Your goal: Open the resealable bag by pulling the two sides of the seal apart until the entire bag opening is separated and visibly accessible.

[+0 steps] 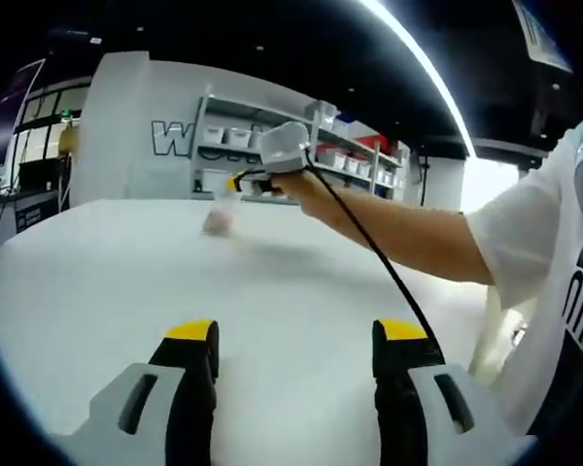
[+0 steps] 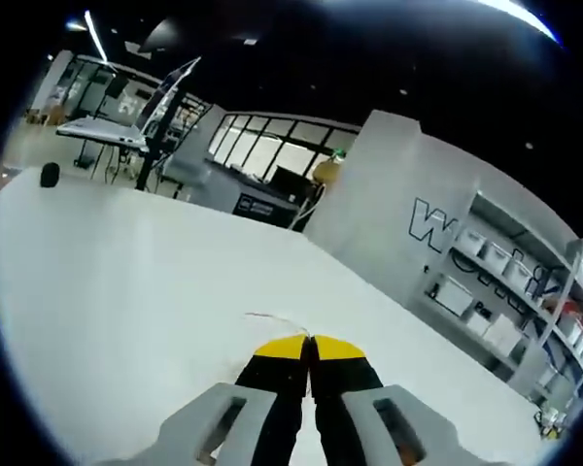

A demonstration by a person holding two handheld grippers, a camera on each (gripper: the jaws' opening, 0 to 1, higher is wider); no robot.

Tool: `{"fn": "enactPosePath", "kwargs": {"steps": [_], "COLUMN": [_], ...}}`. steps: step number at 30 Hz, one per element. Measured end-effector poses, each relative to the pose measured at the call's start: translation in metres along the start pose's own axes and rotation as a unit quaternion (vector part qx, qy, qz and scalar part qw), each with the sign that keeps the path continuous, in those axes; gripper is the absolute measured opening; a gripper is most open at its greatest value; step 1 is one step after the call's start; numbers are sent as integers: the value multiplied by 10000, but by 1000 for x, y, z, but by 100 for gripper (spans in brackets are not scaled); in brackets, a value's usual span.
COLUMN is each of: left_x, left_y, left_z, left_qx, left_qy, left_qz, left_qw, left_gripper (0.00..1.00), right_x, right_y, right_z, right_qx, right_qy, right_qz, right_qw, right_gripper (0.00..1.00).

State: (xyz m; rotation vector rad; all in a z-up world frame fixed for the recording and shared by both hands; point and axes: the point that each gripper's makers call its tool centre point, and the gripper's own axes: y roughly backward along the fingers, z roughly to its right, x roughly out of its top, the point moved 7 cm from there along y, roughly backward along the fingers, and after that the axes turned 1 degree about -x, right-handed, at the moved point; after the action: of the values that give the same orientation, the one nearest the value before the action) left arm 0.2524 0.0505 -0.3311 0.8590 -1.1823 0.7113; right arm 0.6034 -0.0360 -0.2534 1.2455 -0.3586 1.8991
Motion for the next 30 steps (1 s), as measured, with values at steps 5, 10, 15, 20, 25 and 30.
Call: {"fn": "enactPosePath", "kwargs": {"steps": [5, 10, 15, 20, 25, 30], "left_x": [0, 0, 1, 1, 2, 2], "left_y": [0, 1, 1, 1, 1, 0], "left_z": [0, 1, 2, 3, 2, 1], "left_qx": [-9, -5, -4, -10, 5, 51], "left_qy": [8, 15, 7, -1, 5, -26], "left_qz": [13, 19, 10, 14, 17, 15], "left_qw": [10000, 10000, 10000, 10000, 10000, 10000], "left_gripper": [64, 63, 63, 63, 63, 63], "right_x": [0, -5, -10, -18, -22, -27], "right_y": [4, 9, 17, 23, 42, 67], "right_z": [-6, -17, -35, -47, -59, -71], "right_qx": [117, 331, 533, 706, 819, 887], "right_qy": [-160, -290, -442, -459, -358, -300], "right_qz": [-9, -86, -150, -274, -257, -173], "right_qw": [9998, 9990, 9975, 9961, 9957, 9955], "right_gripper": [0, 0, 0, 0, 0, 1]}}
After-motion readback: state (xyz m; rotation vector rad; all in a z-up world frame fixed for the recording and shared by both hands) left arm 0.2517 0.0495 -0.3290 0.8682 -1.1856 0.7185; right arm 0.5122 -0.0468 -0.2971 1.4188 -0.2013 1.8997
